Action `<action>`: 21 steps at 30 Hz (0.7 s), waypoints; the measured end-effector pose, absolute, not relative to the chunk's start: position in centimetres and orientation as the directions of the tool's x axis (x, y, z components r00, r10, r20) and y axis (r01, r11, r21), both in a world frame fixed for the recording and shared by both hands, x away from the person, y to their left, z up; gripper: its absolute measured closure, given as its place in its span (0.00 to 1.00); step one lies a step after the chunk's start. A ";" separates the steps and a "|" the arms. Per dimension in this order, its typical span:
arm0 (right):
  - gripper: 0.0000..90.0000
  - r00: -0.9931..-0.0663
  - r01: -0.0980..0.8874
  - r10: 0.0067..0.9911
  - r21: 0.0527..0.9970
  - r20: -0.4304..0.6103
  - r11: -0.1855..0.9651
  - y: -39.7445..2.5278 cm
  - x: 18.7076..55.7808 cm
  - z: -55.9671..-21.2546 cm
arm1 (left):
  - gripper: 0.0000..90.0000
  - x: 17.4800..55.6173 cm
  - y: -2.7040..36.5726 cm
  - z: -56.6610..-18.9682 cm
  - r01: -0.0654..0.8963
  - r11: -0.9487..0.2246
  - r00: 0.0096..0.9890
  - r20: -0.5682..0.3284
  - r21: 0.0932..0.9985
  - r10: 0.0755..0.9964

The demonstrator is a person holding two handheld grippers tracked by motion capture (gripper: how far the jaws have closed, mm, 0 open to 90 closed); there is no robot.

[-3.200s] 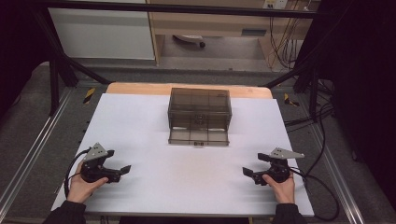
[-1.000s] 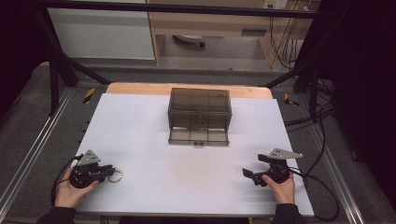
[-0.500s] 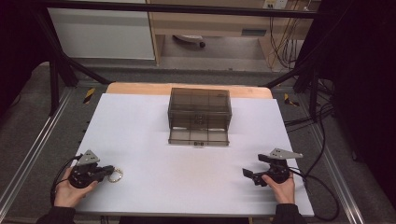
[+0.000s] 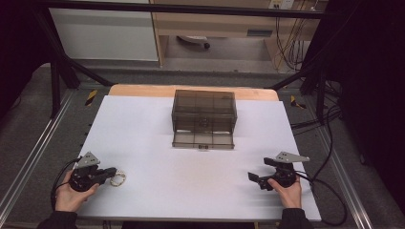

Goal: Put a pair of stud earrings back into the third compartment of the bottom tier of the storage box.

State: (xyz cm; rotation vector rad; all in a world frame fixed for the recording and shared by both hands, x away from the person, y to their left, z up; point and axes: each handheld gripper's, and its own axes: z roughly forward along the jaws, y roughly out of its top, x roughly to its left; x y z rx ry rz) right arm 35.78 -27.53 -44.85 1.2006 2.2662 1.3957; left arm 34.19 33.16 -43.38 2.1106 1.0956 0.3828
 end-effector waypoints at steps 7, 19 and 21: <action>0.01 -0.642 0.527 0.735 0.822 0.218 0.215 -27.5 35.8 -44.9 | 0.96 34.2 33.0 -43.1 0.586 -0.372 0.592 -0.067 0.720 0.803; 0.01 -0.641 0.531 0.737 0.817 0.215 0.223 -27.5 35.8 -44.9 | 0.96 34.9 31.7 -42.3 0.573 -0.377 0.600 -0.059 0.728 0.798; 0.01 -0.640 0.530 0.738 0.818 0.214 0.223 -27.5 35.8 -44.9 | 0.96 35.1 31.3 -42.2 0.572 -0.373 0.598 -0.061 0.730 0.799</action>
